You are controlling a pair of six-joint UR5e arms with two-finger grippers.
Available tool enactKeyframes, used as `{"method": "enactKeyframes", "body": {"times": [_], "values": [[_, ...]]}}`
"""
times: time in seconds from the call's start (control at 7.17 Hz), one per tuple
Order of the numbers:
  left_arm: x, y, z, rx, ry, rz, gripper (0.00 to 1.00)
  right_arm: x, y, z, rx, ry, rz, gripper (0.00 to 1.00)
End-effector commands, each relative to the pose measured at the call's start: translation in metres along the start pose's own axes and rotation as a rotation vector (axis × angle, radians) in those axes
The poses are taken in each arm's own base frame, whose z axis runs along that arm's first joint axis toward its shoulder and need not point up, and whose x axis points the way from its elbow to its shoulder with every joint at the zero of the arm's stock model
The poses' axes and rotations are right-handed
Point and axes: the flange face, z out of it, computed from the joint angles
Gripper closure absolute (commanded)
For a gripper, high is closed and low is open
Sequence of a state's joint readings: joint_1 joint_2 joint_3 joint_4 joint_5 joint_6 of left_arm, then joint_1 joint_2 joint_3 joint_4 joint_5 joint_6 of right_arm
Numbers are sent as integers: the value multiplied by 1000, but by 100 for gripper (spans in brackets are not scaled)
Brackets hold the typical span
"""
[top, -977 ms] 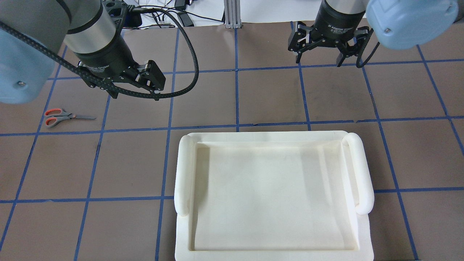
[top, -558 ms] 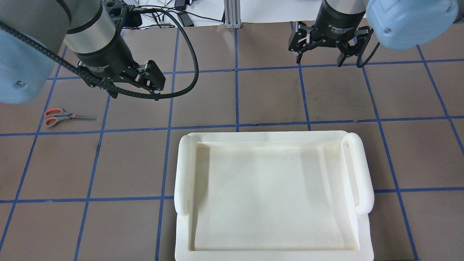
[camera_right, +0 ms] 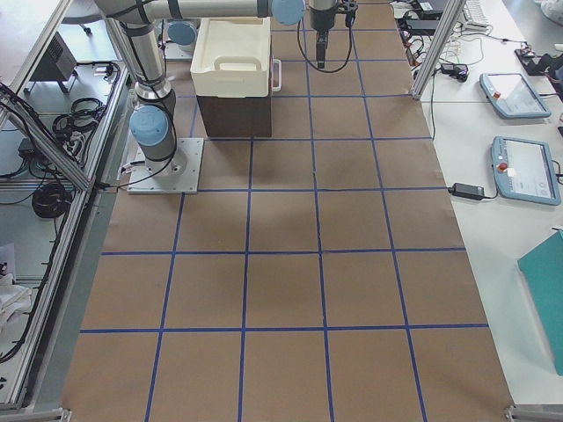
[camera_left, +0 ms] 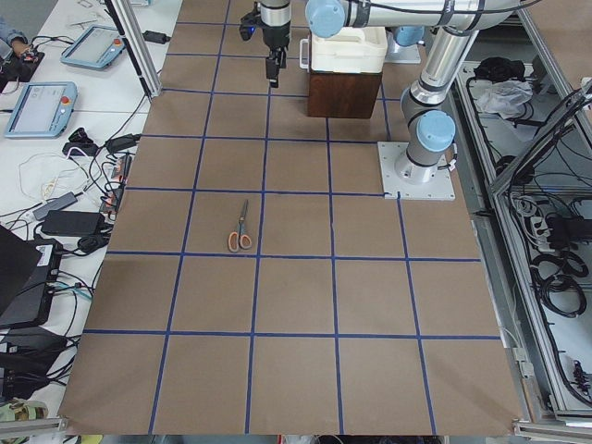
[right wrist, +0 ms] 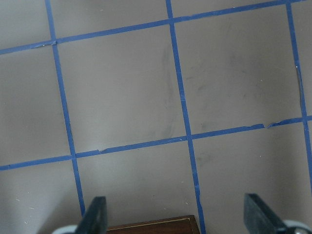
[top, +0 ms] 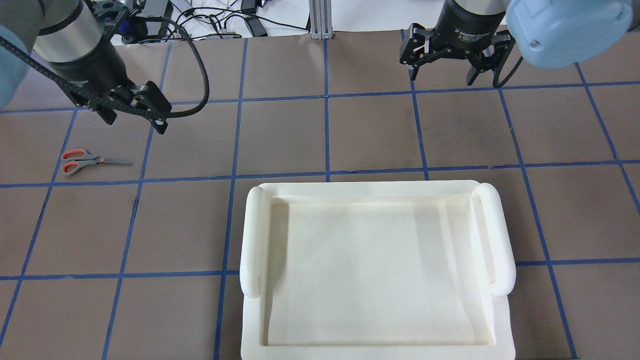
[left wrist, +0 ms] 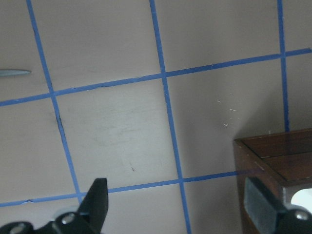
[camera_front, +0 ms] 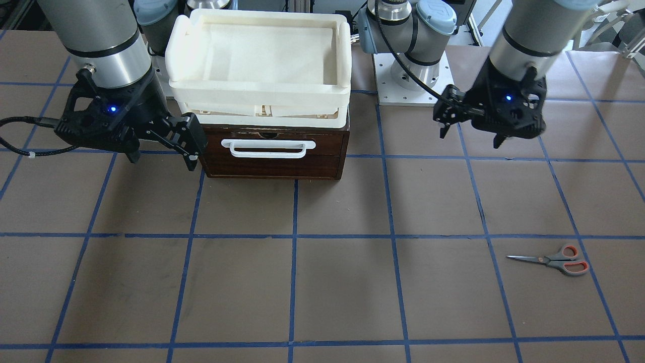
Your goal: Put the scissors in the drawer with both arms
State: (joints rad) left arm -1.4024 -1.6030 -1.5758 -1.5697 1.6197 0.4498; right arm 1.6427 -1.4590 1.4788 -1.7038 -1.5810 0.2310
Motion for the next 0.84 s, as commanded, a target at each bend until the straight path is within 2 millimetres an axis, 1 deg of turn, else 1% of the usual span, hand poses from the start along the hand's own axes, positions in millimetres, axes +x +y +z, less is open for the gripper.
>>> {"method": "enactKeyframes", "body": {"times": [0.0, 0.14, 0.28, 0.42, 0.56, 0.7], "values": [[-121, -12, 61, -28, 3, 252, 0, 12, 1, 14, 8, 111, 99, 0], [-158, -8, 86, -68, 27, 399, 0, 12, 1, 20, 22, 135, 416, 0], [-183, -14, 105, -67, 26, 540, 0, 10, 4, 26, 7, 133, 616, 0], [-207, -26, 124, -86, -60, 710, 0, 7, 6, 42, -4, 141, 681, 0], [-223, -33, 146, -146, -90, 857, 0, 0, 7, 57, -20, 159, 785, 0], [-235, -36, 167, -165, -58, 959, 0, -25, 15, 66, -10, 163, 937, 0]]}}
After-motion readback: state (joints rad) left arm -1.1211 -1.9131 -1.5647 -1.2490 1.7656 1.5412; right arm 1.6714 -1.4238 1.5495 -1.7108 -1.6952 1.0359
